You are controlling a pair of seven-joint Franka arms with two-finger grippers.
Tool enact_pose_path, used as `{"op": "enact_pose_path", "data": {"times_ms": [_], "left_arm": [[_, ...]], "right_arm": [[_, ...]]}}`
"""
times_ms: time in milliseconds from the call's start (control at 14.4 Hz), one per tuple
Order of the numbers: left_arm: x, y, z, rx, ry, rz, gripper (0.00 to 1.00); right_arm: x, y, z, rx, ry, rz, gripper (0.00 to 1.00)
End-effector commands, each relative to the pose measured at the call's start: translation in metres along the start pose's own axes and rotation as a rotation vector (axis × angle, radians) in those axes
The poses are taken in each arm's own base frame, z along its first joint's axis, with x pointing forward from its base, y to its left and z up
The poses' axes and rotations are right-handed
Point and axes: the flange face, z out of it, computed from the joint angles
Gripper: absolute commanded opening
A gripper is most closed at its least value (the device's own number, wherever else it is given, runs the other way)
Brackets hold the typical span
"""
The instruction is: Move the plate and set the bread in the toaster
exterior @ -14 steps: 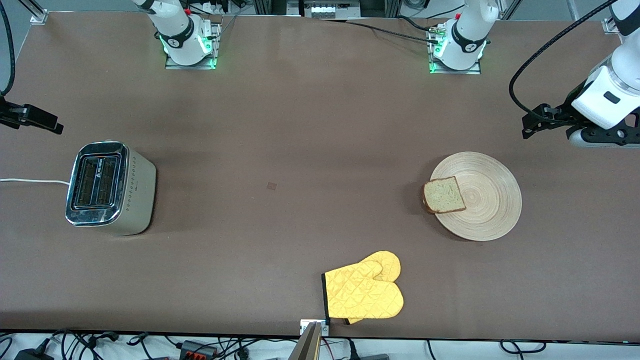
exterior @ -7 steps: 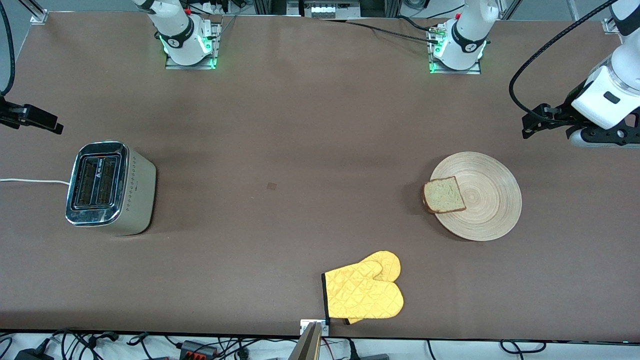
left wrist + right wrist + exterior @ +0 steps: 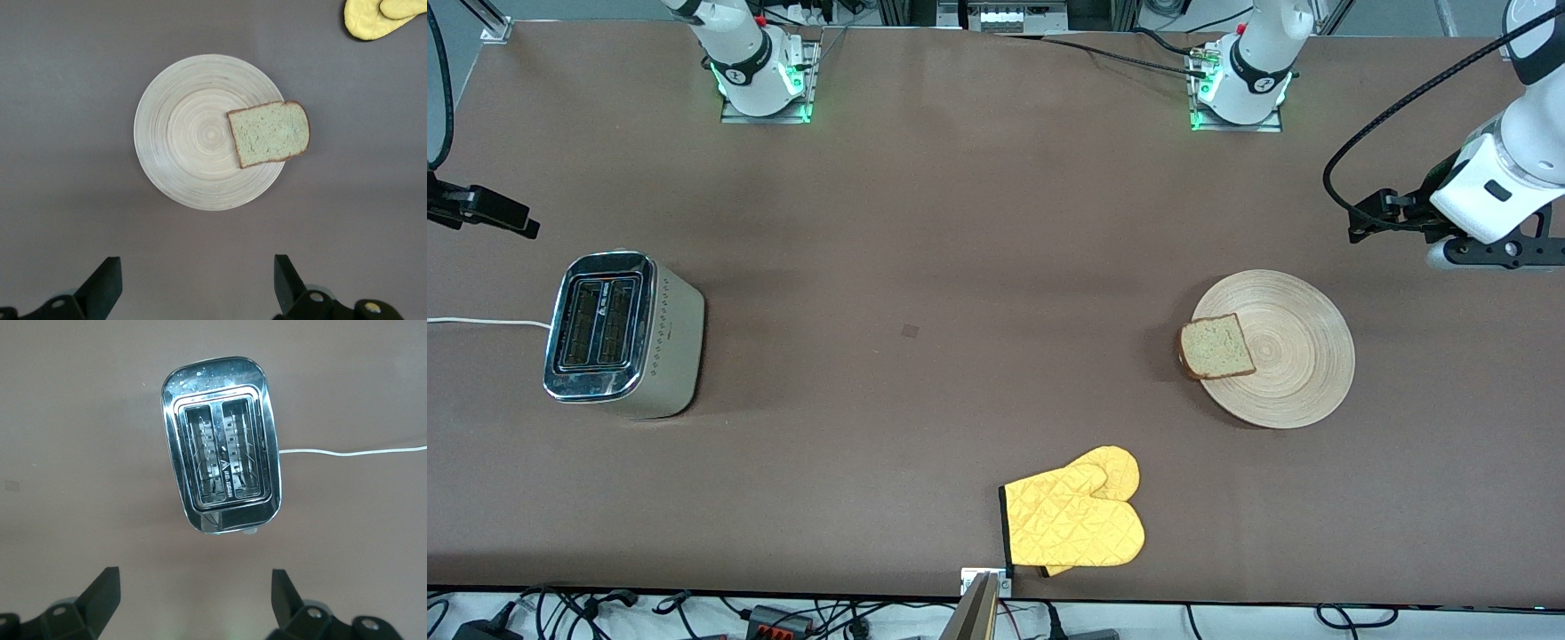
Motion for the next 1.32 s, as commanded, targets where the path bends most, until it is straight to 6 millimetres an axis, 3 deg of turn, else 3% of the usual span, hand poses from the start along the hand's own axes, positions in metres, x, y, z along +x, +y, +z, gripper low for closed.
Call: {"op": "enact_pose_path", "data": {"times_ms": [0,70,278,557,904,1113,1252], "left_arm": [[0.005,-0.003,0.004,-0.005,-0.035,-0.002,1.00],[0.014,-0.006,0.015,-0.002,-0.058,-0.005,1.00],[0.033,-0.039,0.040,-0.021,-0.120,-0.011,1.00],[0.062,-0.129,0.086,-0.200,-0.153,-0.028,1.00],[0.073,-0.239,0.190,-0.503,-0.171,-0.018,1.00],[0.084,-0.281,0.261,-0.634,-0.069,0.011,1.00],[0.090,-0.292,0.316,-0.707,0.001,0.071,1.00]], "right_arm": [[-0.001,0.000,-0.004,0.015,-0.004,0.004,1.00],[-0.001,0.000,-0.005,0.015,-0.003,0.004,1.00],[-0.001,0.000,-0.005,0.015,-0.003,0.004,1.00],[-0.001,0.001,-0.004,0.015,-0.004,0.006,1.00],[-0.001,0.001,-0.004,0.015,-0.004,0.006,1.00],[-0.001,0.001,-0.004,0.015,-0.003,0.006,1.00],[-0.001,0.001,-0.004,0.015,-0.003,0.006,1.00]]}}
